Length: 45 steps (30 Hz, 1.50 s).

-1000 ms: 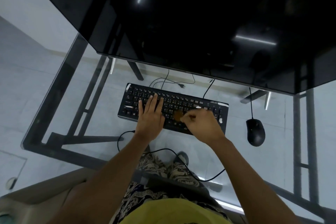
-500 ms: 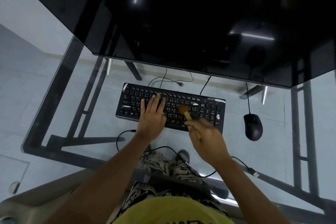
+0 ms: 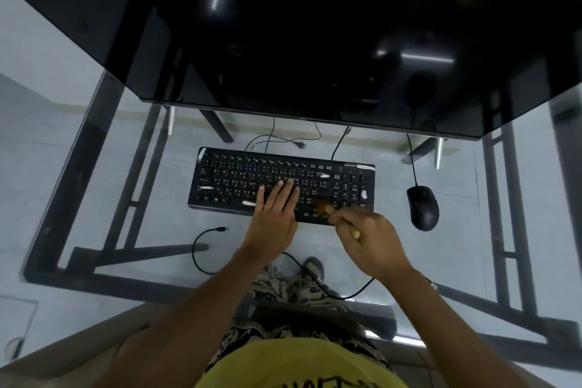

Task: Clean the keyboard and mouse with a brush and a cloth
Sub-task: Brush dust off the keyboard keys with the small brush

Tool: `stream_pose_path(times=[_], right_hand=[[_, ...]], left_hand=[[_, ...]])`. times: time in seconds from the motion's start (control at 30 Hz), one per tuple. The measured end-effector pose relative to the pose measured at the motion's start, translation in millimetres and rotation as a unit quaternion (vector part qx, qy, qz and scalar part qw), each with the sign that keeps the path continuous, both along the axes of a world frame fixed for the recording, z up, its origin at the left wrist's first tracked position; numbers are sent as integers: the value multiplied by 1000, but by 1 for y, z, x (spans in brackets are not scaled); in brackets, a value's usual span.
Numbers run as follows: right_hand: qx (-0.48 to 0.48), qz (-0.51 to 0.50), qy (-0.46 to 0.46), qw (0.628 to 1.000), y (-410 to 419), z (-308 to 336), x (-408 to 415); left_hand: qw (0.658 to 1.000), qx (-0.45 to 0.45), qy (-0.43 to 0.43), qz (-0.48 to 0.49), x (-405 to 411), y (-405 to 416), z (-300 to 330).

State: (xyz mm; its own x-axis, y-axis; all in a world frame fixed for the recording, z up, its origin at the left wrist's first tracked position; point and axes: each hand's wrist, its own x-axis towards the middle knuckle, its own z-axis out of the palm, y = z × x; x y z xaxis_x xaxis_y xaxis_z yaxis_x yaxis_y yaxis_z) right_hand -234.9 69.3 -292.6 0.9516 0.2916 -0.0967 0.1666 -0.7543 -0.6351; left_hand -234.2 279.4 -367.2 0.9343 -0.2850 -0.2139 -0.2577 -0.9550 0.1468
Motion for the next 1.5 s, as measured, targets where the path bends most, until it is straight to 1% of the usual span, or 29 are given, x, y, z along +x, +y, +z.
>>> stream_pose_path(times=[0.07, 0.13, 0.2, 0.23, 0.33, 0.37, 0.47, 0.53, 0.6, 0.63, 0.7, 0.77, 0.83, 0.87, 0.93, 0.97, 1.0, 1.03, 1.07, 1.13, 1.17, 1.2, 1.27, 1.3, 1.33, 1.37, 1.43, 1.47, 1.5], right_hand=[[-42, 15, 31, 999, 3, -2, -3], [-80, -12, 62, 995, 2, 0, -4], [-34, -35, -6, 999, -1, -3, -5], [-20, -22, -27, 999, -2, -3, -6], [-58, 42, 5, 997, -5, -11, -9], [-65, 41, 12, 997, -5, -12, -10], [-18, -13, -58, 998, -7, -11, -11], [3, -4, -51, 999, -3, -13, -15], [-5, 16, -22, 1000, -1, -19, -22], [-9, 0, -13, 1000, -5, -21, -26], [4, -78, -11, 997, -23, -24, -33], [10, -161, -32, 986, -44, -24, -42], [23, -209, -46, 977, -52, -19, -49], [46, -203, -40, 977, -49, -16, -51], [92, -136, -13, 986, -34, -14, -54], [96, -99, -6, 990, -29, -15, -55], [88, -89, -4, 992, -27, -18, -54], [74, -120, -1, 990, -31, -20, -52], [60, -187, -1, 981, -37, -22, -50], [23, -323, -37, 945, -50, -24, -49], [23, -337, -56, 939, -50, -23, -50], [45, -307, -61, 949, -45, -22, -51], [88, -169, -36, 981, -28, -23, -57], [82, -117, -24, 989, -23, -24, -60], [69, -115, -19, 991, -23, -27, -61], [63, -160, -24, 985, -28, -30, -59], [50, -294, -70, 952, -40, -31, -55], [53, -310, -92, 945, -42, -29, -56], [65, -275, -99, 954, -41, -28, -57]], left_hand=[[1000, 6, 1, -14, -6, -2, 0], [1000, 10, -1, -29, -10, -4, 1], [999, 11, 2, -40, -15, -5, 2], [999, 13, 5, -45, -17, -5, 3], [998, 21, 13, -50, -22, -4, 4], [998, 24, 14, -51, -22, -3, 4], [998, 27, 15, -55, -21, -4, 5], [998, 24, 15, -58, -21, -4, 5], [998, 23, 13, -59, -22, -4, 5], [998, 21, 12, -60, -22, -4, 5], [998, 21, 10, -63, -21, -4, 5], [997, 25, 1, -68, -20, -3, 5], [997, 29, -8, -73, -18, -3, 5], [997, 32, -10, -75, -17, -3, 5], [996, 37, -17, -73, -16, -4, 5], [997, 37, -19, -71, -16, -5, 5], [997, 37, -18, -69, -16, -5, 5], [997, 37, -15, -68, -16, -6, 5], [997, 38, -12, -67, -16, -6, 5], [997, 39, -8, -65, -16, -5, 5], [997, 39, -8, -64, -16, -6, 5], [997, 40, -9, -62, -16, -6, 4], [997, 44, -13, -61, -16, -7, 3], [997, 47, -18, -62, -16, -7, 3], [997, 50, -23, -63, -16, -7, 2], [996, 50, -28, -64, -16, -7, 2], [996, 46, -37, -63, -17, -7, 1], [996, 45, -41, -61, -17, -7, 1], [996, 43, -43, -60, -17, -7, 1]])
